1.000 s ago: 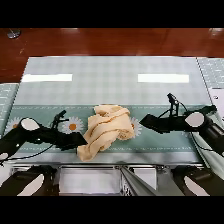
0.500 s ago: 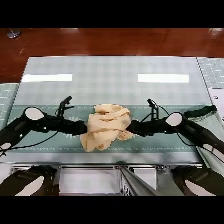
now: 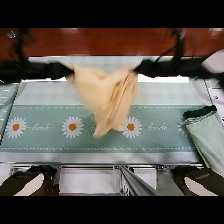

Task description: Fold the shirts.

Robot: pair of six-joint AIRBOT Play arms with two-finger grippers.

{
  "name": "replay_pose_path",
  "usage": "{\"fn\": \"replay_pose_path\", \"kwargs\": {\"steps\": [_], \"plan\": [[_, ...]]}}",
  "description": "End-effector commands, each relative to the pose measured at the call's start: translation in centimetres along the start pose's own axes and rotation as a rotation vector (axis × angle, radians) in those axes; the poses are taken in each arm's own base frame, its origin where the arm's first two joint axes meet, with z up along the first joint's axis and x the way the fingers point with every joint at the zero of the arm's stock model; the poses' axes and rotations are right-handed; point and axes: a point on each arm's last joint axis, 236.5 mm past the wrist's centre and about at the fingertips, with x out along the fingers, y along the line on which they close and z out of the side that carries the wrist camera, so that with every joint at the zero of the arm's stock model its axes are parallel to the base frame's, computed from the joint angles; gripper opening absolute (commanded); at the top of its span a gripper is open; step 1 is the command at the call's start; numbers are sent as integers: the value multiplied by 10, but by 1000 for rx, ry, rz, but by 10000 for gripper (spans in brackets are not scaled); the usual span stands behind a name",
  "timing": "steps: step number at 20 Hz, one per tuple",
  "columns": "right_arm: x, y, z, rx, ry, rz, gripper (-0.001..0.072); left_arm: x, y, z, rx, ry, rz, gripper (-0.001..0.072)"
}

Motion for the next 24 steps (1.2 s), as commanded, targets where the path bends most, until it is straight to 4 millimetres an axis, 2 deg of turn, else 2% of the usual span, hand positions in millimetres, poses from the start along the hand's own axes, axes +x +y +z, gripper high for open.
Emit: {"fn": "replay_pose_path", "kwargs": {"steps": [1, 2, 4, 5, 7, 8, 10, 12, 13, 15, 17, 19, 21, 22, 24], "plan": [[-122, 72, 63, -296, -131, -95, 20, -101, -98, 100, 310, -279, 1, 27], [-154, 94, 67, -354, -184, -112, 20, -133, -127, 115, 396, -357, 22, 27], [-214, 139, 69, -452, -319, -103, 20, -188, -176, 128, 517, -491, 68, 27], [-240, 158, 64, -492, -377, -94, 20, -208, -197, 127, 560, -537, 77, 26], [-282, 185, 45, -558, -455, -82, 20, -236, -232, 111, 630, -583, 76, 27], [-297, 191, 35, -577, -475, -91, 20, -242, -240, 99, 644, -578, 76, 27], [-319, 193, 14, -601, -484, -127, 20, -245, -237, 74, 659, -517, 118, 27], [-322, 188, -7, -587, -427, -141, 20, -245, -225, 56, 621, -463, 172, 27], [-315, 180, -18, -567, -365, -150, 21, -244, -219, 49, 614, -438, 193, 27], [-289, 148, -42, -487, -193, -189, 20, -236, -201, 41, 583, -388, 220, 27], [-251, 113, -61, -384, -51, -197, 21, -213, -171, 37, 514, -311, 229, 27], [-201, 79, -82, -271, 52, -161, 21, -174, -124, 27, 404, -190, 222, 27], [-144, 35, -100, -152, 108, -138, 20, -125, -69, 13, 278, -67, 209, 27], [-115, 7, -102, -99, 96, -155, 20, -101, -46, 9, 245, -29, 202, 27], [-68, -47, -91, -10, 32, -212, 20, -56, 0, 13, 186, -7, 208, 27]]}}
